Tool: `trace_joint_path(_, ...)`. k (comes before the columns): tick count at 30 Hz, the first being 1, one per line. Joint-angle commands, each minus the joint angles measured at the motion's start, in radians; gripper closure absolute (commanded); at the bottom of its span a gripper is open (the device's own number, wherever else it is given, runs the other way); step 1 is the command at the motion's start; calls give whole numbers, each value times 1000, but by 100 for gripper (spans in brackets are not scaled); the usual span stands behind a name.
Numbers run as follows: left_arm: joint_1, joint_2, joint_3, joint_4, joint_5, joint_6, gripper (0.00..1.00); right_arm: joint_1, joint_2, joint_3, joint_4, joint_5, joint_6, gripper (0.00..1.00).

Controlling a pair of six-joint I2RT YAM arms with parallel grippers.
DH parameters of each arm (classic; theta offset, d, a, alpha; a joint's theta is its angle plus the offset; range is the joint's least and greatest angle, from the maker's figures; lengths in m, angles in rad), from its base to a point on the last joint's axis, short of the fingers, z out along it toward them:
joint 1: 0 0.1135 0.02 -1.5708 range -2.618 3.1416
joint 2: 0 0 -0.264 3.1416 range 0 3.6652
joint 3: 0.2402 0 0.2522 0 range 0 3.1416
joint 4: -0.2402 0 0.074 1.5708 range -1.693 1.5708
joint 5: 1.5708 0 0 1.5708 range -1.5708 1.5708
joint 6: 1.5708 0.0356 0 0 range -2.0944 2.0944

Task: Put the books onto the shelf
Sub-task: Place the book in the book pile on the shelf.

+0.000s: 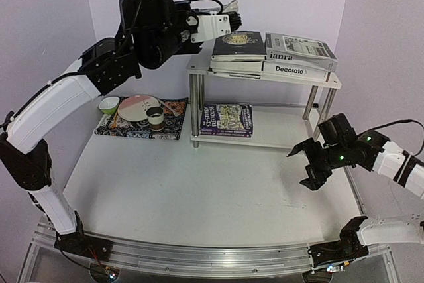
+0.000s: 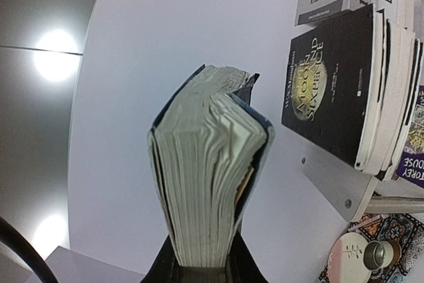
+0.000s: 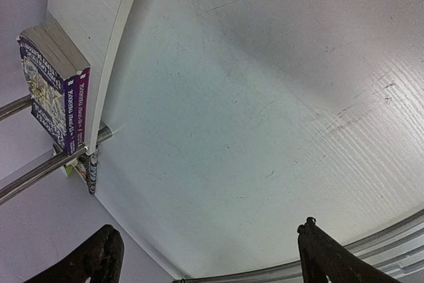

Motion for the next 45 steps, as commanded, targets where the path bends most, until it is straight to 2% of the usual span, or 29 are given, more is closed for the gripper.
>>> trace_joint_path(1,6,24,99,154,108,54,100,-4,-61,-31,-48,39,41,9)
trace_joint_path(8,10,195,259,156,45,31,100,-5,-118,-34,-93,49,54,9)
trace_joint_path(12,6,312,406,154,-45,21,100,-4,-125,-26,-114,42,61,9)
trace_joint_path(19,-8,407,493,162,-171,20,100,-5,-132,-8,-150,29,54,9)
trace_joint_path(25,-22,433,509,176,-184,-10,100,-5,-130,-3,-163,11,51,9)
trace_joint_path(26,-24,432,505,179,-181,-18,97,-5,-131,-3,-165,9,49,9)
trace_joint_path(29,-33,414,459,182,-157,-57,68,-4,-130,-4,-167,7,50,9)
trace_joint_path(30,-37,403,437,183,-144,-71,56,-4,-130,-4,-168,6,50,9)
trace_joint_path(31,-40,391,416,181,-130,-91,50,-5,-129,-3,-168,6,50,9)
trace_joint_path(33,-46,367,380,179,-102,-131,48,-5,-130,-3,-168,6,50,9)
trace_joint_path(39,-49,331,316,177,-54,-211,46,-5,-135,-9,-167,11,53,9)
trace_joint_path(41,-51,313,282,177,-30,-237,50,-5,-135,-10,-168,11,55,9)
trace_joint_path(43,-51,296,252,177,-8,-261,67,-4,-134,-12,-168,11,56,9)
trace_joint_path(45,-51,286,229,177,7,-268,88,-5,-134,-13,-168,12,59,9)
